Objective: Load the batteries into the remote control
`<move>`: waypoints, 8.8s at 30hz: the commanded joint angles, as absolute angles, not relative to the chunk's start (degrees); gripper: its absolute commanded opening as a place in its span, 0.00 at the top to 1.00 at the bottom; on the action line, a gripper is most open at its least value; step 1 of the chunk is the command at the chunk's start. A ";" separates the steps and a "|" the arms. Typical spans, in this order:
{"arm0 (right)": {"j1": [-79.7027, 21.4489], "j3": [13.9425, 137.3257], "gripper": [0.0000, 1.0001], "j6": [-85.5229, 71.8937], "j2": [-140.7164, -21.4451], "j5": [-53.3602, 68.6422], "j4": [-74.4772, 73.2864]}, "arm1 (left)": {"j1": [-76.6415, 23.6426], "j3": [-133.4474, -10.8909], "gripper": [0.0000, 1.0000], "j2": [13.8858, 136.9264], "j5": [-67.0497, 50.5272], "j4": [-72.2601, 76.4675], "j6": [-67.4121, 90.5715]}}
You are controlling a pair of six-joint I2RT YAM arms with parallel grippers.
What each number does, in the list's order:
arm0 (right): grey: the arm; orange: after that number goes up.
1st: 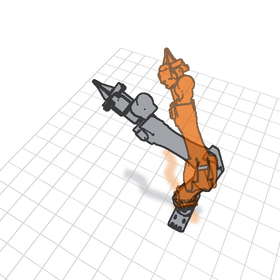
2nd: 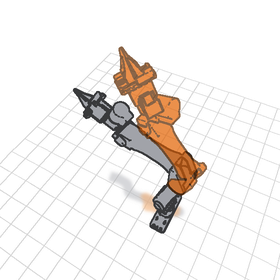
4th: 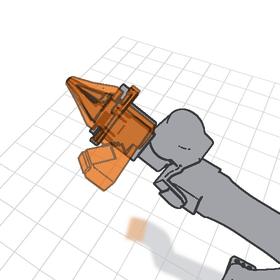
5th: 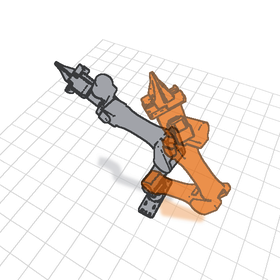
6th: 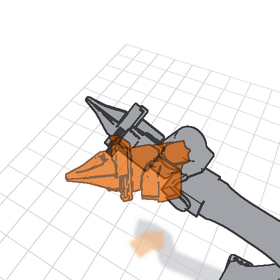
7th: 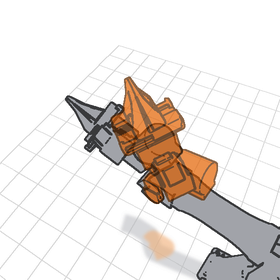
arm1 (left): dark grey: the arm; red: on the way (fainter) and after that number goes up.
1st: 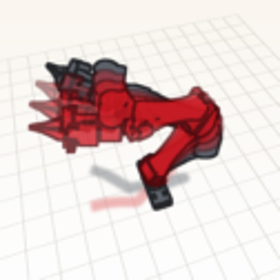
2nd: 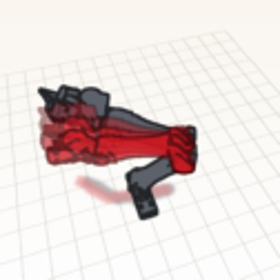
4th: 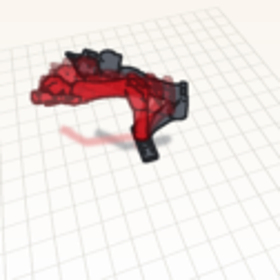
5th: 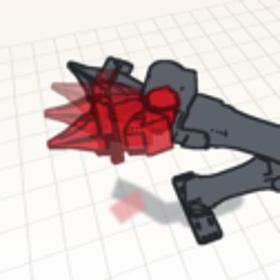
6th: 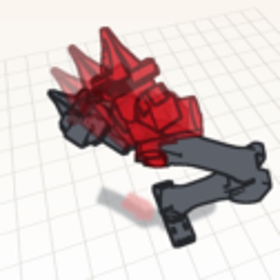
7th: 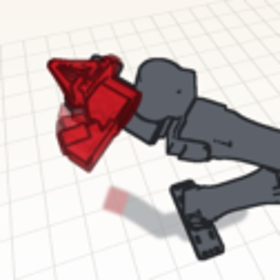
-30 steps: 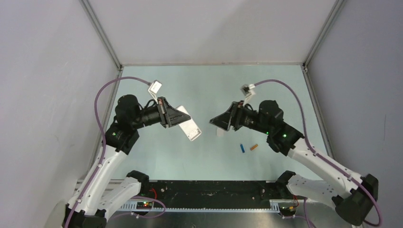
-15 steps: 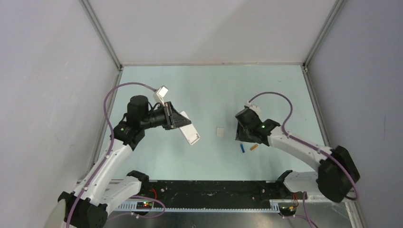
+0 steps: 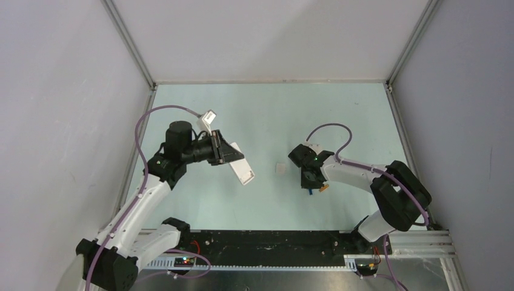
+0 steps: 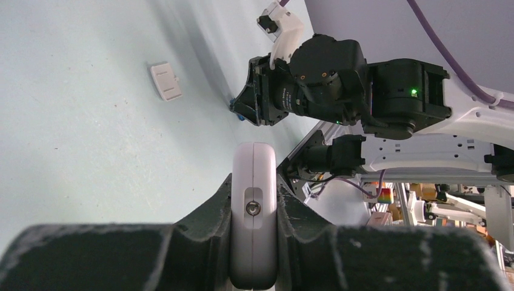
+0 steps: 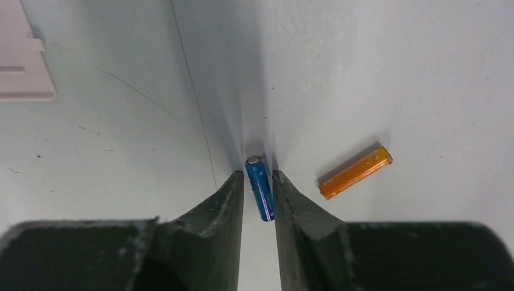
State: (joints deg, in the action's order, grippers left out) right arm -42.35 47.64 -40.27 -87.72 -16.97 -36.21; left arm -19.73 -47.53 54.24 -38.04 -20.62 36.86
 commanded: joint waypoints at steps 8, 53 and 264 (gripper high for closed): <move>-42.87 49.60 0.93 -40.80 -89.10 -17.55 -36.85 | -19.07 -46.84 1.00 54.77 -38.19 -19.91 34.81; -55.21 49.95 0.98 -102.54 -73.87 9.87 -7.87 | -24.18 -46.61 1.00 60.13 -29.54 -11.88 36.84; -53.88 41.60 0.40 -114.11 -72.76 12.69 -6.68 | -26.46 -49.59 1.00 66.12 -32.14 -18.14 35.22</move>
